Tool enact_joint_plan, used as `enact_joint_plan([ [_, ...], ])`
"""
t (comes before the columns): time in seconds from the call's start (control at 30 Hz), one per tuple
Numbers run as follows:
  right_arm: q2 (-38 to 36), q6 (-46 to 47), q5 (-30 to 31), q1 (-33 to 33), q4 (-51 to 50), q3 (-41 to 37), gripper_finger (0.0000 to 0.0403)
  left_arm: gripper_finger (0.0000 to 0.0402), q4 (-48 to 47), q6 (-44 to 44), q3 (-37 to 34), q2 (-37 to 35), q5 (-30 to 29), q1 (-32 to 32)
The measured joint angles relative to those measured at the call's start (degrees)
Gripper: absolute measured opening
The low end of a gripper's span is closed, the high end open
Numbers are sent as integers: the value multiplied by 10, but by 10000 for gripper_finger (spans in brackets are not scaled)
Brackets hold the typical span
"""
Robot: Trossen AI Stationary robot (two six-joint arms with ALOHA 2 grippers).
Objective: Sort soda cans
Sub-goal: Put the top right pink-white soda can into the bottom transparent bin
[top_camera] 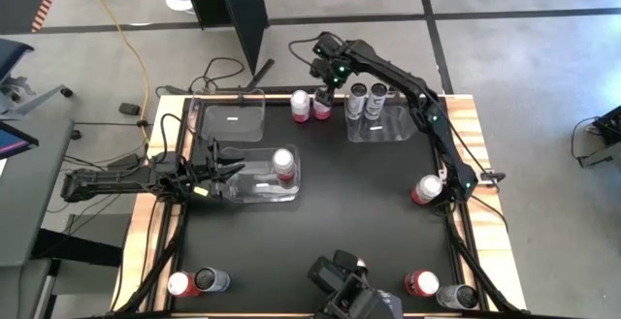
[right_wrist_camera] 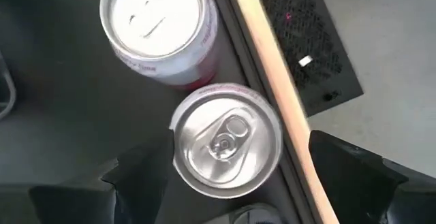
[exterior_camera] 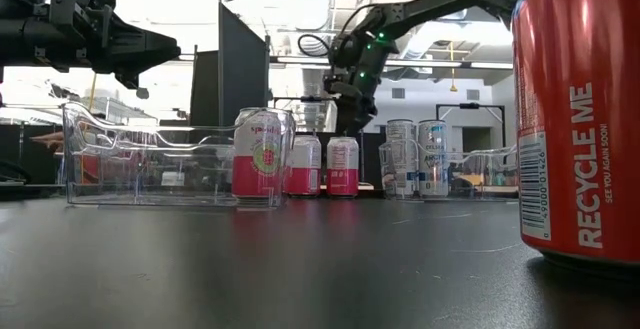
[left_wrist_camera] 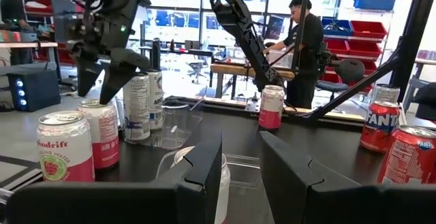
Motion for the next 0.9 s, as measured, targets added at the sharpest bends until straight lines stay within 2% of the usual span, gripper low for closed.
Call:
enact_joint_plan([
  [0.23, 22, -1, -15, 1, -6, -1, 357, 93, 0, 2, 0, 0, 0, 0],
  [0.9, 21, 6, -12, 3, 2, -1, 357, 93, 0, 2, 0, 0, 0, 0],
])
